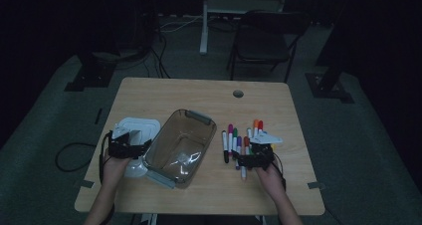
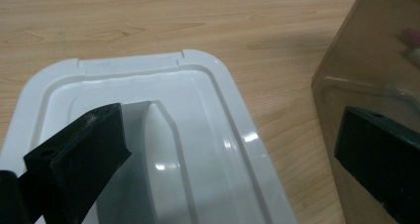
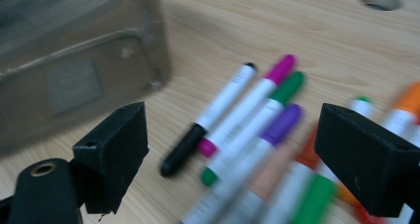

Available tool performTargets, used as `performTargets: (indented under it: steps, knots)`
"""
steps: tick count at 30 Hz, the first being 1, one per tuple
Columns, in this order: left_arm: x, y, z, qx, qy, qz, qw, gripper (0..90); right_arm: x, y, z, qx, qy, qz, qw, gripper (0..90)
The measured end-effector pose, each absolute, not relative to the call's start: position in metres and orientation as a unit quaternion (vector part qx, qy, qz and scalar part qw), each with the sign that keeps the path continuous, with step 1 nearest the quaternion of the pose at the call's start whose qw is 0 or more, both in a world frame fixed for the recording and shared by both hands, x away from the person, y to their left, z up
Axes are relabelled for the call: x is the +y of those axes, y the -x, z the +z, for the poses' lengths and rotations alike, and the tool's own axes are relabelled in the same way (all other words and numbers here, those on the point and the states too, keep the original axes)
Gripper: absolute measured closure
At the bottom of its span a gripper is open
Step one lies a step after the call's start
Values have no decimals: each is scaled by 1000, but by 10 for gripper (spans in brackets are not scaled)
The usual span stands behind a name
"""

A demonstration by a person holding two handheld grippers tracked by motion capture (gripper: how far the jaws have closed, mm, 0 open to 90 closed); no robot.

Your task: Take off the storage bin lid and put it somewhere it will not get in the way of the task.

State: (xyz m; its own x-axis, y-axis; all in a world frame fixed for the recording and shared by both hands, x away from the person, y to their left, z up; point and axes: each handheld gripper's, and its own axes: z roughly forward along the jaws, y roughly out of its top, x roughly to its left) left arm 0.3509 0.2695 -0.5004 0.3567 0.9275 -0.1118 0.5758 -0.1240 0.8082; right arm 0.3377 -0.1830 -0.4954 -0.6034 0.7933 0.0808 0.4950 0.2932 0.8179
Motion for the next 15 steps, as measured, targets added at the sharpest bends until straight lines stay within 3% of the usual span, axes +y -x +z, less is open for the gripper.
performTargets:
  steps: [15]
  knots:
    - [238, -336, -506, 489, -749, 186, 406, 5, -129, -342, -492, 799, -372, 449, 150, 132]
